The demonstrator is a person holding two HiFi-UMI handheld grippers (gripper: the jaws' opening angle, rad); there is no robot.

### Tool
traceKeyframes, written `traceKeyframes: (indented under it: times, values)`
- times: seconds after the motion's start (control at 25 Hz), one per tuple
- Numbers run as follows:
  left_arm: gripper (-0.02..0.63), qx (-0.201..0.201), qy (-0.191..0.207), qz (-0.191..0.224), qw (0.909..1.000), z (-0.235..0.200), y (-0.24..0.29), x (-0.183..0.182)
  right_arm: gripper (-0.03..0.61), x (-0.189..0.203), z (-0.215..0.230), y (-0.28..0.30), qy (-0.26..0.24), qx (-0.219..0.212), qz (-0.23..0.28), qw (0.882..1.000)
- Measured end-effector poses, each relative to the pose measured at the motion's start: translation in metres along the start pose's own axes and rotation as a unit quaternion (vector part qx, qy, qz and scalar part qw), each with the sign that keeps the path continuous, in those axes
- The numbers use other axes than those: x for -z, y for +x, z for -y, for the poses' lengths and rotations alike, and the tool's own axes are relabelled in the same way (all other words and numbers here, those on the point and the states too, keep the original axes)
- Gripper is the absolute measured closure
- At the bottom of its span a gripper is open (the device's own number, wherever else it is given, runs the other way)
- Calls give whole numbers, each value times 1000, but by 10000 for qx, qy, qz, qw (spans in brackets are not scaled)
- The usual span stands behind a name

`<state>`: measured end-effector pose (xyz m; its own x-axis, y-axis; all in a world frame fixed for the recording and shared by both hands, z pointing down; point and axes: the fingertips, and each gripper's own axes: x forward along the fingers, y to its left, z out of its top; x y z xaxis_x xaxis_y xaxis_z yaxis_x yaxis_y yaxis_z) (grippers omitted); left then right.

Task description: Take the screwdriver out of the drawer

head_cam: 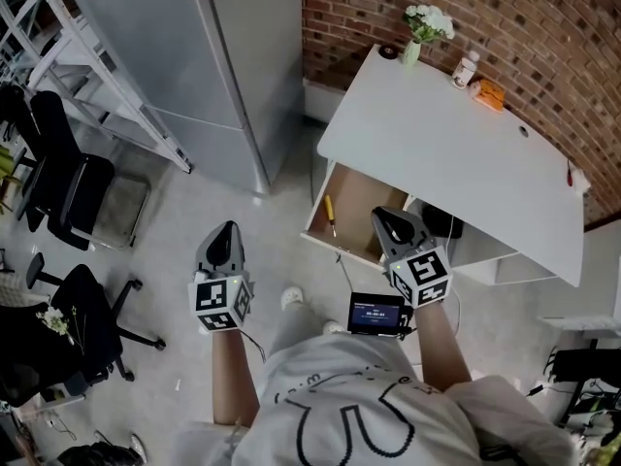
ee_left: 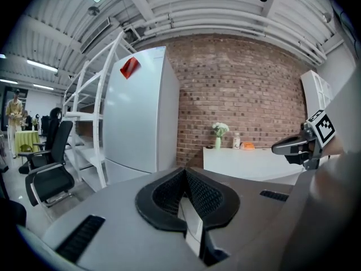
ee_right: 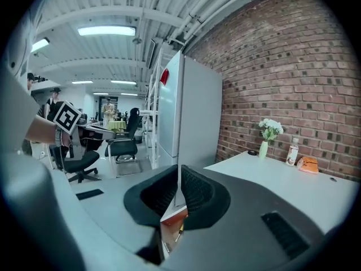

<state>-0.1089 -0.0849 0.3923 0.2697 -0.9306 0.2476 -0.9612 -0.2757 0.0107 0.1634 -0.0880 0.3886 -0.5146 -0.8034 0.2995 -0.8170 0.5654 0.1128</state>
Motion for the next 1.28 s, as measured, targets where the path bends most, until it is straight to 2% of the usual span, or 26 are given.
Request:
traceKeyframes:
  times: [0.24,0.52,0.8,1.04,1.28]
  values:
    - [603,154,-115,-212,9996,-37,38,13,551,11,-4,47,143,67,-388,9991]
    - [603,260,-448,-590,9969,-82,67,43,551,26,-19,99,214,34,-867,9960]
    - [603,338,-668,-989,9923,-112,84,81,551,61,-30,132,290,3,-1396,9898]
    - [603,264,-826,-1227,9887,-123,86,103,551,88,-33,146,593,-45,-1718,9833]
    - [603,1,-970,-1518,9836,-133,79,139,551,117,-31,161,715,-239,-1957,9778]
